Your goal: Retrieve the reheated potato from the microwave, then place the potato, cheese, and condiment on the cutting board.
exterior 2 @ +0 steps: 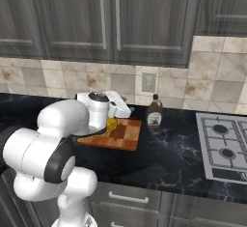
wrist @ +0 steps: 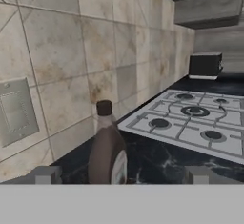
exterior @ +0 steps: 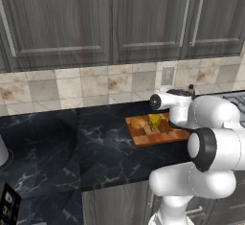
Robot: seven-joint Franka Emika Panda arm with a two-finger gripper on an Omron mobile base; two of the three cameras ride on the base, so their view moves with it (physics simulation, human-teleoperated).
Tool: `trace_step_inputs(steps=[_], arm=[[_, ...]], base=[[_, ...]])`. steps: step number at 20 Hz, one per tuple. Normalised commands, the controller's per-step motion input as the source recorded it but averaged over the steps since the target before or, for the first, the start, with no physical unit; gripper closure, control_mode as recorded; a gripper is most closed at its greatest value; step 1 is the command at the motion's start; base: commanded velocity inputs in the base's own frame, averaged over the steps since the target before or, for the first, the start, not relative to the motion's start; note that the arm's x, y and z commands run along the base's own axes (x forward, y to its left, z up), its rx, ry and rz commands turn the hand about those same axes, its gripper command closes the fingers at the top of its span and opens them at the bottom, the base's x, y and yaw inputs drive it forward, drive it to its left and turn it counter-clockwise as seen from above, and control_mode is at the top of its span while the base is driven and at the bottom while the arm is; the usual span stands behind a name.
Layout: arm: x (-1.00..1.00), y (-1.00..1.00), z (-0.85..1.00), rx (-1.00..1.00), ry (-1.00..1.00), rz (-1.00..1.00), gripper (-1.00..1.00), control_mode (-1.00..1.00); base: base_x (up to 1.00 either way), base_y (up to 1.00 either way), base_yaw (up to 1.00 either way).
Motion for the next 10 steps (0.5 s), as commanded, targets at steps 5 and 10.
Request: trace_step_inputs(steps=[5,10], arm=[[0.26,-0.10,-0.03,-0.01,0.04,-0.03,-1.00,-1.00],[0.24,-0.09,-0.12,0.00,0.00,0.00,-1.00,-1.00]], base=[[0.00,0.00,0.00],[0.00,0.00,0.00]])
